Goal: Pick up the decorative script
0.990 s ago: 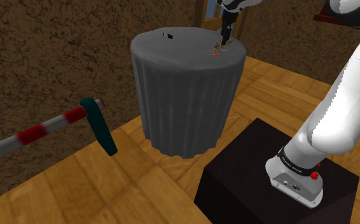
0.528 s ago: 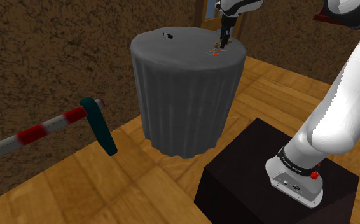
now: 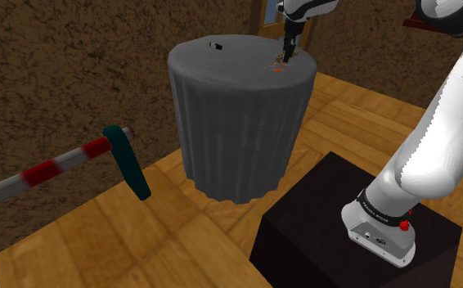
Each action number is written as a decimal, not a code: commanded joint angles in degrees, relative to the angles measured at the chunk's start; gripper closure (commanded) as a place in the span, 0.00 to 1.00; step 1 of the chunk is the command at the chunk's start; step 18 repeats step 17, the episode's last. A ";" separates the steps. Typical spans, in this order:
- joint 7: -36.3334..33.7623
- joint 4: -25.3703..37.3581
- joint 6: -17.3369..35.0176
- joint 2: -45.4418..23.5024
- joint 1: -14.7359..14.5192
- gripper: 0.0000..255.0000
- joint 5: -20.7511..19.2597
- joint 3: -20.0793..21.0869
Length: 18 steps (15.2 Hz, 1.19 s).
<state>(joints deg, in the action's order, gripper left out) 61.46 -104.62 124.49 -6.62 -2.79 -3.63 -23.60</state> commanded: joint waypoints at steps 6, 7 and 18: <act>0.24 3.79 -4.45 0.73 -0.05 1.00 -0.15 -0.02; 0.29 4.48 -5.20 0.80 -0.05 1.00 -0.15 -0.03; 0.83 10.70 -11.44 0.84 0.01 1.00 0.06 -0.06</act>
